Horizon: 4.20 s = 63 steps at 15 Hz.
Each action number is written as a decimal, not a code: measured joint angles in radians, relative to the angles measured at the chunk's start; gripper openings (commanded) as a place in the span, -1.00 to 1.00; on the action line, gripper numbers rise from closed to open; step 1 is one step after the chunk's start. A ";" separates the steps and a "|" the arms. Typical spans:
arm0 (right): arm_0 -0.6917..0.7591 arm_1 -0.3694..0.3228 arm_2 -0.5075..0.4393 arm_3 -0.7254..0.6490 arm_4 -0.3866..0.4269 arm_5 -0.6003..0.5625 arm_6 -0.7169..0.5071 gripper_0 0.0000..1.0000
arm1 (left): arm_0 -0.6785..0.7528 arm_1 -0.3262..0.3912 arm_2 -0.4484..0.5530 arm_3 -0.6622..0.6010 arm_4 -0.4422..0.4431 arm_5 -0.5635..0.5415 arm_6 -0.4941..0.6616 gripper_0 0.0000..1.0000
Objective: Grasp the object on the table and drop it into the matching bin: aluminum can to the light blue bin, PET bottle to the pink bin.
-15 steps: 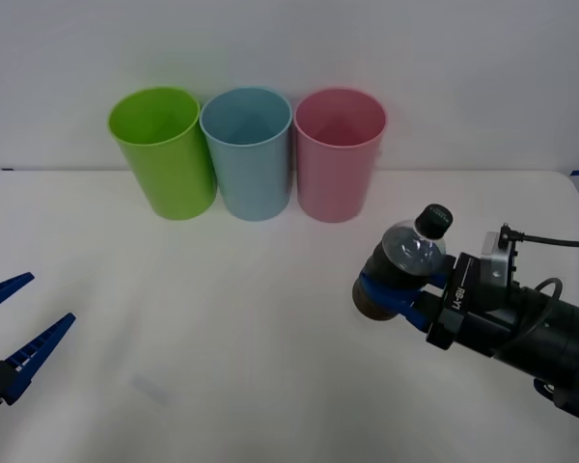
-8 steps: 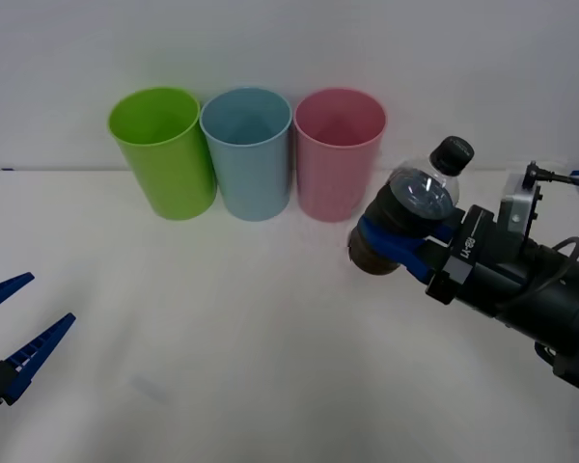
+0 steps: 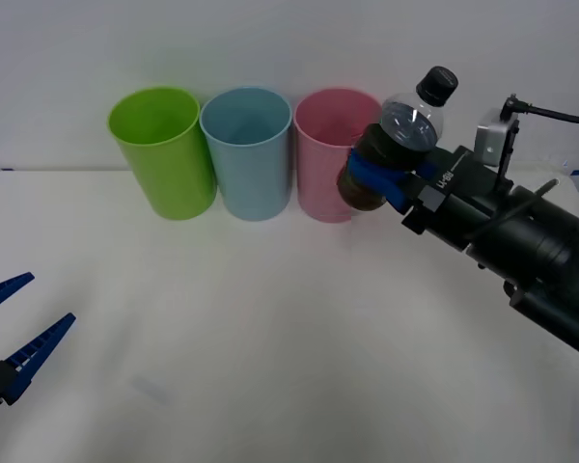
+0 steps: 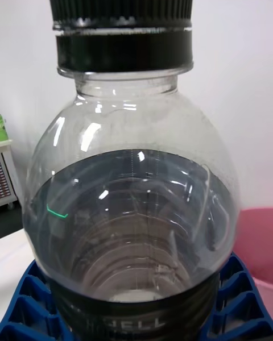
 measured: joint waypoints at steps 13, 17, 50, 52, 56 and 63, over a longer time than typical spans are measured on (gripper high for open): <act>-0.403 0.176 -0.013 0.473 0.171 0.080 -0.025 -1.00 | 0.000 0.000 0.000 0.000 0.000 0.000 0.000 1.00; -0.483 0.242 -0.048 0.582 0.248 0.118 -0.019 -1.00 | 0.000 0.000 0.000 0.000 0.000 0.000 0.000 1.00; -0.424 0.260 -0.074 0.523 0.310 0.144 0.024 1.00 | 0.000 0.000 0.000 0.000 0.000 0.000 0.000 1.00; -0.385 0.243 -0.074 0.469 0.304 0.132 0.024 1.00 | 0.000 0.000 0.000 0.000 0.000 0.000 0.000 1.00; -0.286 0.203 -0.081 0.351 0.283 0.100 0.021 1.00 | 0.000 0.000 0.000 0.000 0.000 0.000 0.000 1.00; -0.083 0.175 -0.167 0.177 0.278 -0.044 0.035 1.00 | 0.000 0.000 0.000 0.000 0.000 0.000 0.000 1.00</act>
